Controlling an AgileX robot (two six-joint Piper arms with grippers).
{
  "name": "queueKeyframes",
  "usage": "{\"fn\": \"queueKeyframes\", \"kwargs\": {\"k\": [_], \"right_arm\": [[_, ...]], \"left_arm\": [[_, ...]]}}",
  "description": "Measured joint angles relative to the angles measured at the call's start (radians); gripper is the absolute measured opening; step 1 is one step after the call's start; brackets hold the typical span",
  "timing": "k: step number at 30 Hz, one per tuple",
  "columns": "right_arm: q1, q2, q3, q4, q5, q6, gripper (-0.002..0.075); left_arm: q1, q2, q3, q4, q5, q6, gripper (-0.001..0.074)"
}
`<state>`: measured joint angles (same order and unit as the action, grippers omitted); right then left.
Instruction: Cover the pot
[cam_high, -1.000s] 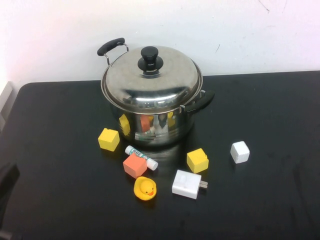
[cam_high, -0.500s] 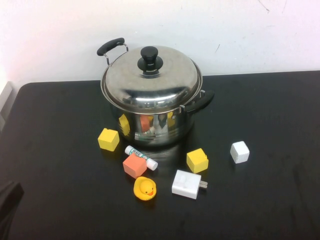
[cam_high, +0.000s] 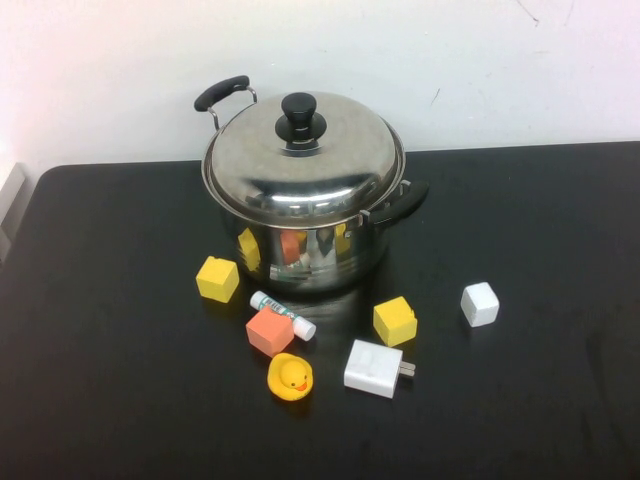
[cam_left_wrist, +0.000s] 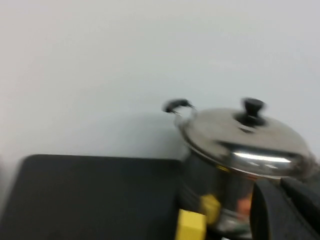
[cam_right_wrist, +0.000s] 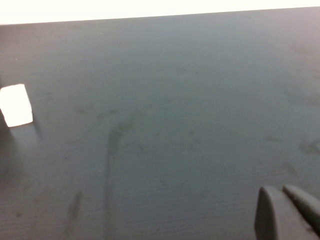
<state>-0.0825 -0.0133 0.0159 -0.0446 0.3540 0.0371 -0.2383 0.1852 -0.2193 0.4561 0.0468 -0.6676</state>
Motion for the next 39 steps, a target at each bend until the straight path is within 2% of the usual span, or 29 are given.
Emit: {"fn": "queueKeyframes", "kwargs": {"k": [6, 10, 17, 30, 39], "right_arm": [[0.0, 0.0, 0.0, 0.0, 0.0, 0.0, -0.0002], [0.0, 0.0, 0.0, 0.0, 0.0, 0.0, -0.0002], [0.0, 0.0, 0.0, 0.0, 0.0, 0.0, -0.0002], [0.0, 0.0, 0.0, 0.0, 0.0, 0.0, -0.0002], [0.0, 0.0, 0.0, 0.0, 0.0, 0.0, -0.0002]], "left_arm": [[0.158, -0.083, 0.107, -0.147, 0.0, 0.152, 0.0], [0.2, -0.16, 0.217, -0.186, 0.038, 0.17, 0.0], [0.206, -0.195, 0.238, -0.316, 0.261, 0.172, 0.0], [0.156, -0.196, 0.238, -0.391, 0.268, 0.429, 0.0], [0.156, -0.198, 0.238, -0.425, 0.268, 0.459, 0.0]]}}
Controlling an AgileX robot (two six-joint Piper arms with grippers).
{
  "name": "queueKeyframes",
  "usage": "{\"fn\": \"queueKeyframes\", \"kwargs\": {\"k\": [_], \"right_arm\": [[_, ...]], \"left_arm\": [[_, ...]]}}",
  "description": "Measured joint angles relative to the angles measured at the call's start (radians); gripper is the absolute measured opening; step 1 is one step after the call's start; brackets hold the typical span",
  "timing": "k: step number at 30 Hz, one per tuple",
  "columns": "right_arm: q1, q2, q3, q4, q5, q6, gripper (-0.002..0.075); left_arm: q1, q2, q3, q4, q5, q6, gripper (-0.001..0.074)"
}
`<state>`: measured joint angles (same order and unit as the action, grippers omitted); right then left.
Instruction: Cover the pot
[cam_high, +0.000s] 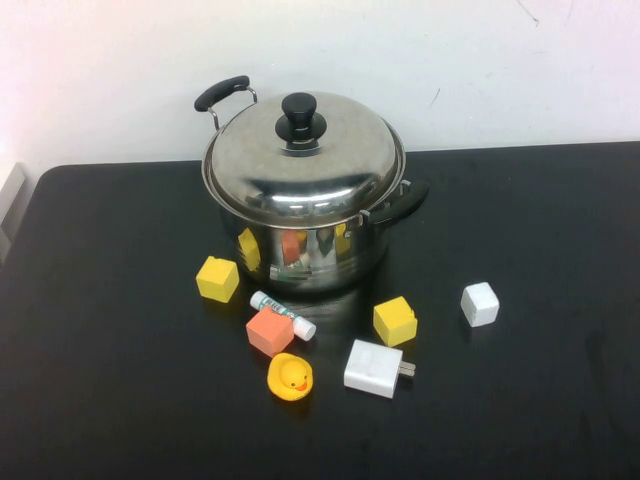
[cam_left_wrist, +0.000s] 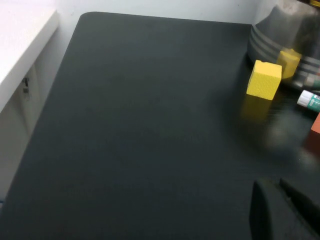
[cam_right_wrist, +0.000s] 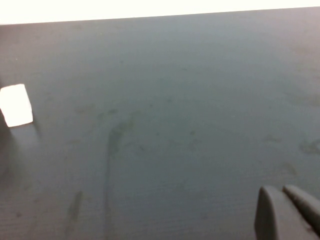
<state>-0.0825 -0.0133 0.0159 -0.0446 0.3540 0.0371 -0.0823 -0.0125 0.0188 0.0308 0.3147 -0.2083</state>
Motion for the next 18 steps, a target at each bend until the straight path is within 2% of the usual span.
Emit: {"fn": "queueKeyframes", "kwargs": {"k": [18], "right_arm": [[0.0, 0.0, 0.0, 0.0, 0.0, 0.0, -0.0002]], "left_arm": [[0.0, 0.0, 0.0, -0.007, 0.0, 0.004, 0.0]]}}
